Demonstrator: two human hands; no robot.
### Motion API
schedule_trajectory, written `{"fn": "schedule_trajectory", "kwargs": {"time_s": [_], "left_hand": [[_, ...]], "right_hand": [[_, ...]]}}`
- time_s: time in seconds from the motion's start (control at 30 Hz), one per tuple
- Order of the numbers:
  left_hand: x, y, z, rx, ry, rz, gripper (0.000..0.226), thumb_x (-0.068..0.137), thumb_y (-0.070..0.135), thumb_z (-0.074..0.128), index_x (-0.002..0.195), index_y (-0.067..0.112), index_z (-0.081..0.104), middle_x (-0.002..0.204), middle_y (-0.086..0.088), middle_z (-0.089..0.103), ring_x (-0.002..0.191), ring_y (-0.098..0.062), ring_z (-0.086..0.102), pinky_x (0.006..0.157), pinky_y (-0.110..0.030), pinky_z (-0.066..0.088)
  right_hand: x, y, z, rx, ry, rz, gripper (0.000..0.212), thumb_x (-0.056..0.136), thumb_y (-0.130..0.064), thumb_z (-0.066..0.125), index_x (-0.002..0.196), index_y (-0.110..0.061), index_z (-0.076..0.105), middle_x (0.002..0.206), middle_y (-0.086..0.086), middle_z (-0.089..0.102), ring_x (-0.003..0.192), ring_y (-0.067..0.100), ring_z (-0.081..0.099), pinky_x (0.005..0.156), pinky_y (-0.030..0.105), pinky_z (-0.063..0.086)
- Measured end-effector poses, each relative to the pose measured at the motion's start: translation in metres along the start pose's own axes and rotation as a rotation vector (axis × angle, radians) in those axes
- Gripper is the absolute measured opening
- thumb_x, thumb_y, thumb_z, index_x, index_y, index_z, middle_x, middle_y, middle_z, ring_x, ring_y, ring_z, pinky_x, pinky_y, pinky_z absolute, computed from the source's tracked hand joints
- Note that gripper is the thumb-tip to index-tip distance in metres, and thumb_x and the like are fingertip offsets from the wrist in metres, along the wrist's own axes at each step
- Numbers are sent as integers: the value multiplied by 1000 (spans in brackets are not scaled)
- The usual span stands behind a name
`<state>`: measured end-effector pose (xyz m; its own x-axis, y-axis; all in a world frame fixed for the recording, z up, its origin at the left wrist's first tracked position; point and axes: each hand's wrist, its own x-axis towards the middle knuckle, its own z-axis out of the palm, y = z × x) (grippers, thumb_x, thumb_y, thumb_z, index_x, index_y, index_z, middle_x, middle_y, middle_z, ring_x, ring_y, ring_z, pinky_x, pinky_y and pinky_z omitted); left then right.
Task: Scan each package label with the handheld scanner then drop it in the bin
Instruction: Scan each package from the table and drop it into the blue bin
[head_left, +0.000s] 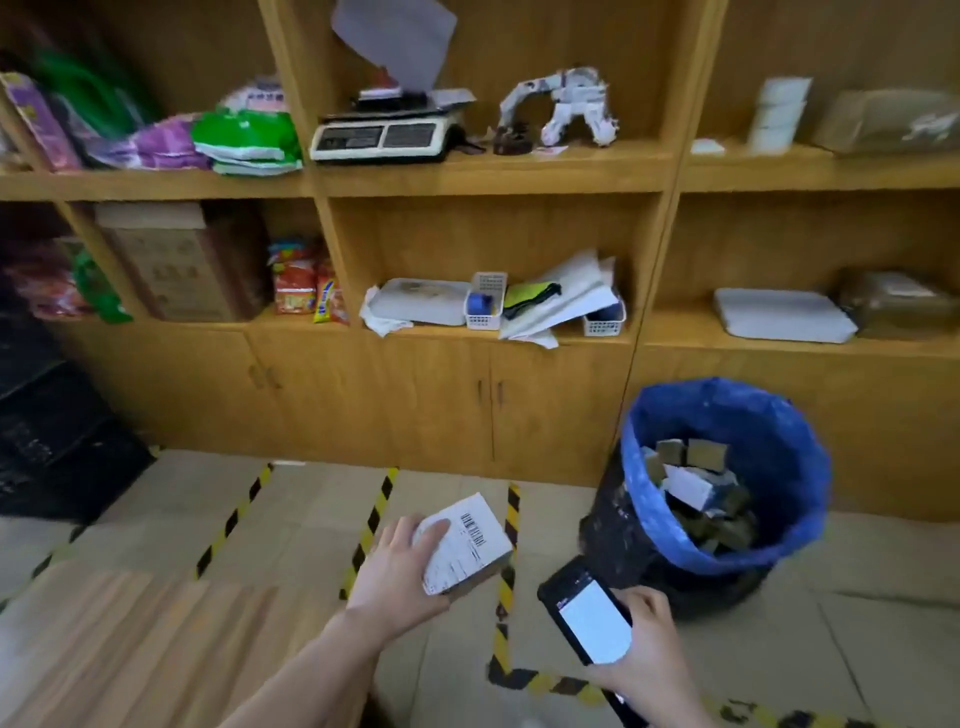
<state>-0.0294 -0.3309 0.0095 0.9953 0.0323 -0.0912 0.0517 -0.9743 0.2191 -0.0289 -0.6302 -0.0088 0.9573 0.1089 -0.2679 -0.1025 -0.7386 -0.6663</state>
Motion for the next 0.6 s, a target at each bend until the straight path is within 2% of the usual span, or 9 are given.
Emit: {"fn": "schedule_trajectory", "kwargs": {"time_s": [0.13, 0.2, 0.27, 0.4, 0.53, 0.6], "left_hand": [[115, 61, 9, -123, -5, 62, 93, 63, 71, 55, 144, 38, 23, 138, 9, 28, 126, -15, 28, 96, -29, 43], [170, 94, 14, -167, -29, 83, 94, 62, 69, 58, 144, 38, 23, 136, 10, 28, 125, -14, 29, 93, -29, 46], [223, 129, 19, -167, -66, 117, 95, 61, 67, 58, 145, 39, 22, 133, 9, 29, 125, -15, 30, 90, -31, 47], [312, 202, 41, -115, -141, 217, 97, 60, 68, 56, 145, 38, 22, 135, 8, 29, 124, -16, 28, 94, -32, 46], [385, 274, 79, -92, -253, 218, 97, 59, 66, 58, 145, 39, 21, 129, 5, 30, 123, -19, 31, 90, -36, 49], [413, 307, 100, -96, -301, 192, 98, 58, 70, 55, 144, 40, 19, 129, 4, 30, 124, -21, 31, 90, -38, 49]], "right_hand": [[82, 22, -53, 80, 82, 91, 84, 44, -26, 77, 121, -10, 48, 115, 0, 32, 112, 15, 46, 92, 20, 39], [117, 33, -83, 73, 88, 119, 85, 51, -33, 76, 127, -13, 44, 120, 1, 36, 122, 17, 37, 102, 20, 33], [149, 50, -115, 61, 169, 126, 81, 59, -41, 72, 131, -19, 42, 125, -4, 43, 127, 17, 28, 106, 17, 26], [188, 104, -168, 83, 273, 281, 75, 68, -42, 71, 135, -27, 40, 133, -7, 41, 131, 15, 30, 107, 17, 22], [218, 174, -206, 219, 355, 463, 86, 66, -46, 76, 137, -24, 33, 137, 0, 31, 124, 14, 40, 99, 14, 34], [241, 202, -226, 226, 308, 506, 90, 62, -53, 73, 137, -25, 31, 136, -2, 30, 123, 13, 40, 96, 12, 34]]}}
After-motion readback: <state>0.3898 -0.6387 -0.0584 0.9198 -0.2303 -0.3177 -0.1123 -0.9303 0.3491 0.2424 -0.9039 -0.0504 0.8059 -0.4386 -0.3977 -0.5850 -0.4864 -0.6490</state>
